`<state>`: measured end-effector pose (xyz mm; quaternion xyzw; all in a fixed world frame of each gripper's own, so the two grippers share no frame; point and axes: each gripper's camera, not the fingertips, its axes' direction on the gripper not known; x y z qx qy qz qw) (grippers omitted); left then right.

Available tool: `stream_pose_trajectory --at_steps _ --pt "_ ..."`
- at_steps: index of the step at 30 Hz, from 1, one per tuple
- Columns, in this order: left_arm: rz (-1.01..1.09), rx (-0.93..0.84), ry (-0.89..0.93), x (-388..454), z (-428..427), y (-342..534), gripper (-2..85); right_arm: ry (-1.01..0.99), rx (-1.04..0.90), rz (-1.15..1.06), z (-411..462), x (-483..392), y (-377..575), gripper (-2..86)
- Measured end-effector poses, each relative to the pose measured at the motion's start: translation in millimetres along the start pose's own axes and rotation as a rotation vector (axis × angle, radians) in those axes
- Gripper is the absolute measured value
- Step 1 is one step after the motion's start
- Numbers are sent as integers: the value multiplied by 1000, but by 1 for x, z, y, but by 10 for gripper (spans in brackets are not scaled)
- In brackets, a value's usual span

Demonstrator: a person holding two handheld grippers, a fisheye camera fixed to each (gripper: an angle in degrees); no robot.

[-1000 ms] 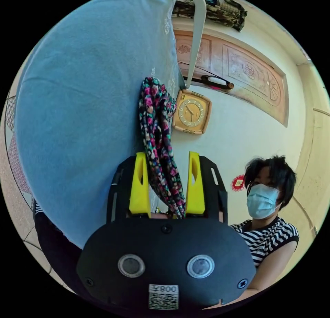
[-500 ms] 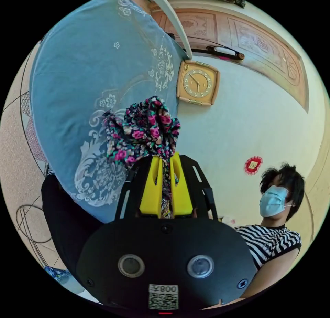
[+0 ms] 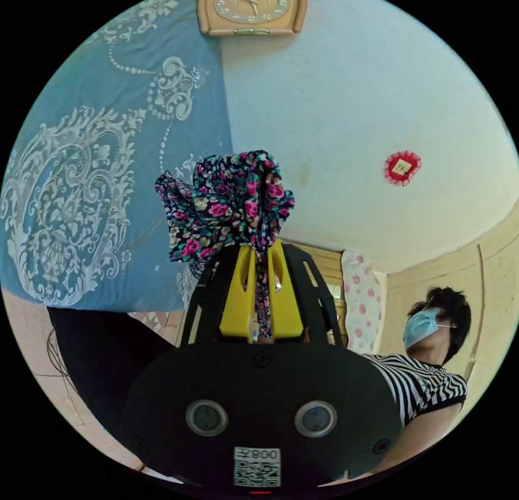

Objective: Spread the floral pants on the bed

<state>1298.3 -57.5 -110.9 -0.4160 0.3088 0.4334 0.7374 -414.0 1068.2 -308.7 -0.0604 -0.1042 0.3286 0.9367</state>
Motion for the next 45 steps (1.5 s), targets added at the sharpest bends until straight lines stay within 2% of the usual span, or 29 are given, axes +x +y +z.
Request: stream_pose_trajectory --at_steps 8,16,24,30,35,39,42,45 --pt "57 -313 -29 9 166 -44 42 -31 334 4 -75 -33 178 4" --pt "36 -605 -58 -22 374 -50 42 -93 628 53 -155 -31 343 5" --pt "71 -723 -127 -59 554 -32 41 -167 764 58 -258 -23 471 5" --pt "140 -726 -151 -80 713 -14 43 -152 779 -47 -398 -35 541 4" --pt "228 -739 -85 -80 867 10 44 -16 811 -195 -554 -81 603 5" --pt "345 -814 -9 -80 998 28 46 113 866 -272 -644 -116 646 6" --pt "435 -873 -44 -101 1074 33 47 200 885 -247 -697 -123 670 8" --pt "504 -908 -204 -152 1135 30 46 271 911 -134 -736 -99 684 10"
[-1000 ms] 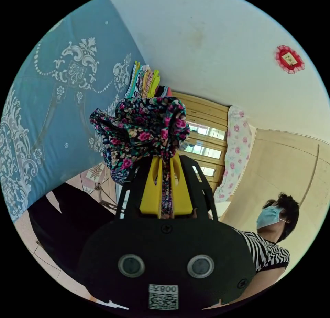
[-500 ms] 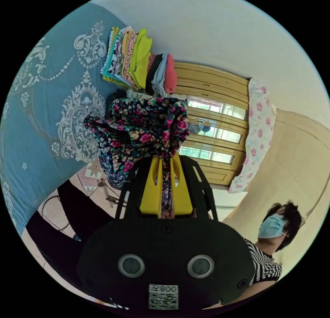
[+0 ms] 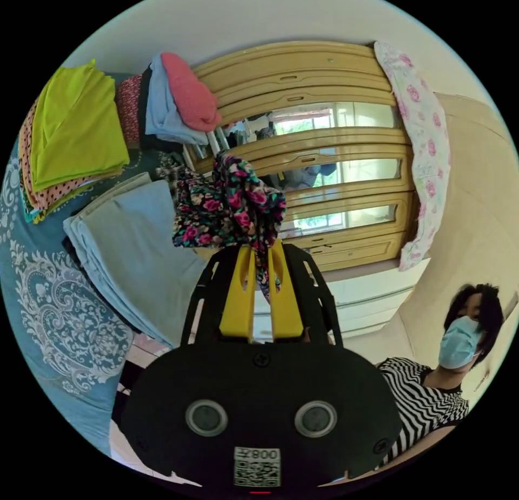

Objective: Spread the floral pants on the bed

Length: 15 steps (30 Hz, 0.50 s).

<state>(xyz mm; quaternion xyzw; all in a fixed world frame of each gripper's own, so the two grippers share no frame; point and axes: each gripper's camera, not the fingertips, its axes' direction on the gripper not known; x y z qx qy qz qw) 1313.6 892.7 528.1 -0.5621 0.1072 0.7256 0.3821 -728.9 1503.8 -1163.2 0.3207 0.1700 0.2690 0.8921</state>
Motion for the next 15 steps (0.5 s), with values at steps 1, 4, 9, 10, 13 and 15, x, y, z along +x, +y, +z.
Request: stream_pose_trajectory --at_steps 1,4,9,10,13,15 --pt "-29 -45 -51 -29 22 -10 45 31 -4 56 -5 23 -4 11" --pt "-205 -165 -212 -115 69 -26 45 46 -59 267 -3 89 -11 13" --pt "-298 -178 -190 -189 111 -39 52 71 -159 433 -5 130 -24 20" --pt "-288 -188 -183 -198 119 -44 57 70 -146 439 -15 130 -29 22" --pt "-265 -180 -180 -220 133 -56 73 34 -103 485 -46 136 -41 32" --pt "-277 -168 -161 -235 140 -59 77 32 -83 513 -64 139 -49 40"
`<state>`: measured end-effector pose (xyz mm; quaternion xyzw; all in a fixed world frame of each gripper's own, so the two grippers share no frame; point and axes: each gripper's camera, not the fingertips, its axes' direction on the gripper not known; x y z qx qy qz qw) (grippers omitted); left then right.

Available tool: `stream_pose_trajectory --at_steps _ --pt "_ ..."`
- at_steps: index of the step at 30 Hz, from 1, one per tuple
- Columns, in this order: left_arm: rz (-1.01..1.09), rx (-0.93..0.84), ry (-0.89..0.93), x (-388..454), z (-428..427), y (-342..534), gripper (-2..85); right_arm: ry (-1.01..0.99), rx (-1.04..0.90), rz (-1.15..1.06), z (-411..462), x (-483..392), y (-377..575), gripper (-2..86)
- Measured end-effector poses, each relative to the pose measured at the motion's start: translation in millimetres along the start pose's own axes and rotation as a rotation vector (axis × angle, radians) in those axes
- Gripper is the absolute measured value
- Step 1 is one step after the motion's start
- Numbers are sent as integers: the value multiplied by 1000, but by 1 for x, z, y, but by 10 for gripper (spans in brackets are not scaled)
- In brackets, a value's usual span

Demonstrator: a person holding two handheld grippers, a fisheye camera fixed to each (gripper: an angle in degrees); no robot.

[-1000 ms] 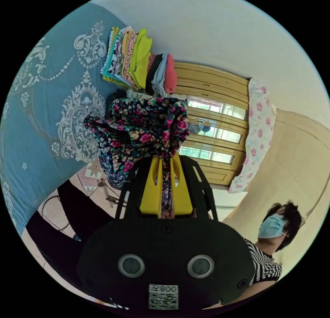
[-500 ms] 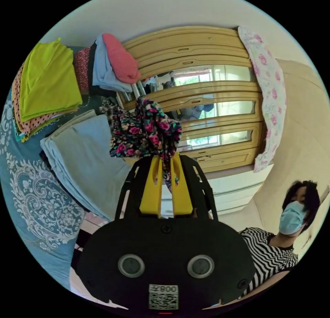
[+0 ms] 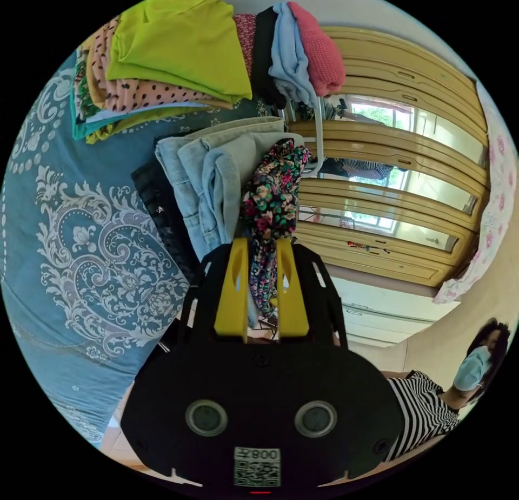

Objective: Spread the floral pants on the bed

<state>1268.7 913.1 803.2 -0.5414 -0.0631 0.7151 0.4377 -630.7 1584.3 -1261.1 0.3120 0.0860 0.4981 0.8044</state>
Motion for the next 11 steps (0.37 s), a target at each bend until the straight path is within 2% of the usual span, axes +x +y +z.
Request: stream_pose_trajectory --at_steps 11 --pt "30 126 40 -40 50 -10 56 -55 58 106 -125 -19 -24 69"
